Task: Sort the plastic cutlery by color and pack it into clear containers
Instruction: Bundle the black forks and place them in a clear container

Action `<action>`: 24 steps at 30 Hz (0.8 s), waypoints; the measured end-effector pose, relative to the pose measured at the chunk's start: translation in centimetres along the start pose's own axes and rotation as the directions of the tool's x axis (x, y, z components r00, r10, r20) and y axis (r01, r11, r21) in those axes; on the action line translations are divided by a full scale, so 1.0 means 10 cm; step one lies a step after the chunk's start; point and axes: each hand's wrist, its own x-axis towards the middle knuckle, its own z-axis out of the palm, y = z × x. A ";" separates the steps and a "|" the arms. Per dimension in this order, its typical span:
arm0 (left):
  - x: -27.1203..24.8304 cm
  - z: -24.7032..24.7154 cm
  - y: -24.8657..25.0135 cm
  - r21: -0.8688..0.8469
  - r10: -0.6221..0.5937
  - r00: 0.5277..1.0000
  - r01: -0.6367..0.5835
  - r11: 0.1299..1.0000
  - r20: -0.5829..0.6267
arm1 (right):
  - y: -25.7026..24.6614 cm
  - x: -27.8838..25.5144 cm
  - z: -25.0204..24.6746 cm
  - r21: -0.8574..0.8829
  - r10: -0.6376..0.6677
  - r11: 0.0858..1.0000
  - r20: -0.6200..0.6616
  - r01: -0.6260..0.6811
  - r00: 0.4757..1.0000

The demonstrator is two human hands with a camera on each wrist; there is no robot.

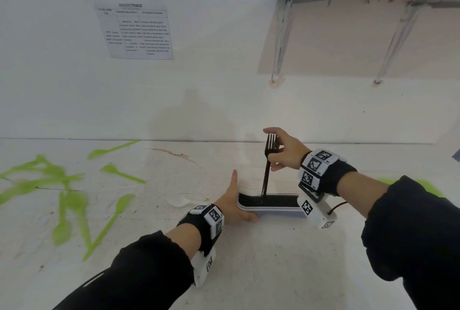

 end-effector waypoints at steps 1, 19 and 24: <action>0.00 0.00 0.00 0.006 0.001 1.000 -0.001 1.000 -0.004 | 0.02 -0.01 -0.02 0.040 -0.004 0.999 -0.007 0.004 1.000; 0.10 -0.04 -0.10 -0.011 0.042 0.999 -0.042 0.999 0.007 | 0.38 -0.06 -0.23 -0.877 0.204 0.481 0.114 0.002 0.972; 0.11 -0.03 -0.10 -0.026 0.029 0.999 -0.029 0.999 0.019 | 0.34 0.04 -0.17 -0.830 0.203 0.557 0.140 0.003 0.969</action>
